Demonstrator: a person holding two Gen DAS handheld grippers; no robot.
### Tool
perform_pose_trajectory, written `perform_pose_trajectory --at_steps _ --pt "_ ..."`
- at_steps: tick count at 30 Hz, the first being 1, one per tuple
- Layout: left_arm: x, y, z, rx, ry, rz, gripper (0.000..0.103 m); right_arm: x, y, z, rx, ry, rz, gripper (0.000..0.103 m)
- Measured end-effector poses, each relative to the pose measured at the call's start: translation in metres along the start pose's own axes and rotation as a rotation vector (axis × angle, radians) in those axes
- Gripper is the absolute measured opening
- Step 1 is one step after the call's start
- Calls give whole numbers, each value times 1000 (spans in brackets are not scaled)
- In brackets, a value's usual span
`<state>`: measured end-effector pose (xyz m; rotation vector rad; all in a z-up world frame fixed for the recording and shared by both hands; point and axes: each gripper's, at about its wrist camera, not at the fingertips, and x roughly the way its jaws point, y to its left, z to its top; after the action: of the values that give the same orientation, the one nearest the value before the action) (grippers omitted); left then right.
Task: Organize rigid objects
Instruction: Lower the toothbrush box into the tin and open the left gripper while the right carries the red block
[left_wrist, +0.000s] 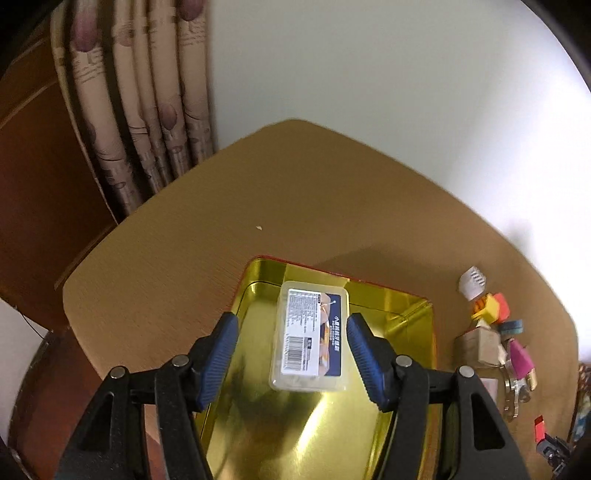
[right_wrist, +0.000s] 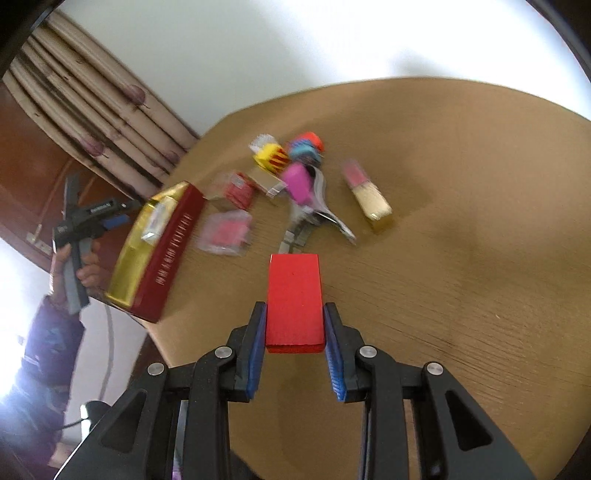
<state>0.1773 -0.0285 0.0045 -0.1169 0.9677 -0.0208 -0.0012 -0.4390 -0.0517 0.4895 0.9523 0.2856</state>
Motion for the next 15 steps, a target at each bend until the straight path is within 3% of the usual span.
perform_pose_trajectory --at_steps 3,10,15 --pt "-26 10 -16 -25 -40 -39 63 0 24 13 -24 -10 52 28" --pt "-71 40 -92 -118 -50 -30 63 36 112 53 -108 19 207 28" --pt "-91 49 -141 -110 -116 54 63 90 180 77 -182 64 220 28"
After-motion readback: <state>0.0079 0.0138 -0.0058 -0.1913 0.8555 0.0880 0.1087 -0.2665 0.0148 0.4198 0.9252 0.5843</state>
